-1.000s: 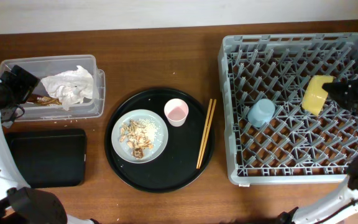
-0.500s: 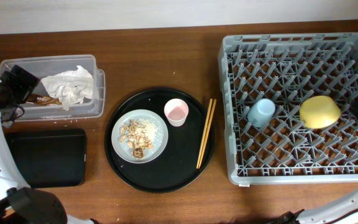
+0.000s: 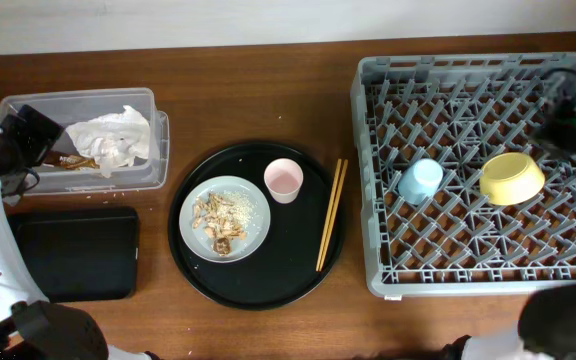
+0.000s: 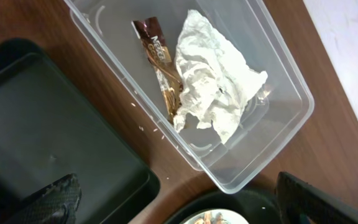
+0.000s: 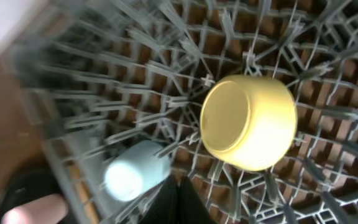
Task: Sort waste into correct bins and load items into the dishwasher rack
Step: 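Lower the yellow bowl into the rack and adjust it upside down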
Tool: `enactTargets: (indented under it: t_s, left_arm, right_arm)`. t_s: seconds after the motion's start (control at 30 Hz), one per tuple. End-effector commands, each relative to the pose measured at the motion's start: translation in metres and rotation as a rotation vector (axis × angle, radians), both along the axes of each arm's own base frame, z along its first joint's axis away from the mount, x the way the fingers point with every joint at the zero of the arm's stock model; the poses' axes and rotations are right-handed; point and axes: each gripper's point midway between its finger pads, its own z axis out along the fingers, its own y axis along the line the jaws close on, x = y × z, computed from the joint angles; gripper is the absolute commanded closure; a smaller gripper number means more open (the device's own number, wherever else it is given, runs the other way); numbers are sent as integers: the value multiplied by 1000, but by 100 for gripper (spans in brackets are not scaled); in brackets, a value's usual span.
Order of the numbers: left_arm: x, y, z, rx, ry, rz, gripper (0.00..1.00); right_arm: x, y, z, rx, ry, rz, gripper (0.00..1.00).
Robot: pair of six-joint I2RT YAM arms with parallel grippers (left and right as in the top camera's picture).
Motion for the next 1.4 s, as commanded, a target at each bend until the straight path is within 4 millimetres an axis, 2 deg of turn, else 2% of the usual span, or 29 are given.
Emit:
enactTargets:
  t_s: [0.0,0.03,0.07,0.13,0.3,0.4,0.53,0.6,0.73,0.87,1.07,1.13,1.23,1.37]
  left_arm:
    - [0,3,3,8,-8,13,1]
    - [0,3,3,8,-8,13,1]
    - [0,3,3,8,-8,13,1]
    - [0,3,3,8,-8,13,1]
    - [0,3,3,8,-8,13,1]
    - [0,3,3,8,-8,13,1]
    - [0,3,3,8,-8,13,1]
    - [0,3,3,8,-8,13,1]
    - [0,3,3,8,-8,13,1]
    - [0,3,3,8,-8,13,1]
    - [0,3,3,8,-8,13,1]
    - [0,3,3,8,-8,13,1]
    - [0,3,3,8,-8,13,1]
    - [0,3,3,8,-8,13,1]
  right_arm:
    - [15,-6,-61,-109,217,-78,96]
    - [15,-15,-83,-149,292,-116,96]
    - [13,-22,-94,-171,332,-130,96]
    - [6,-33,-95,-191,355,-176,96]
    - [3,-30,-99,-176,376,-170,96]
    - [-4,-26,-116,-152,422,-160,96]
    - [-15,-28,-116,-167,464,-171,96]
    - [-38,-44,-106,-265,555,-280,96]
    - [-59,-52,-89,-281,591,-353,96]
    - [-57,-53,-64,-290,507,-375,96]
    - [-39,-34,-65,-176,436,-280,94]
    - [-28,-16,-78,-87,417,-146,92]
    - [-26,-18,-97,-76,464,-138,94]
    - [-23,-25,-104,-103,470,-146,94]
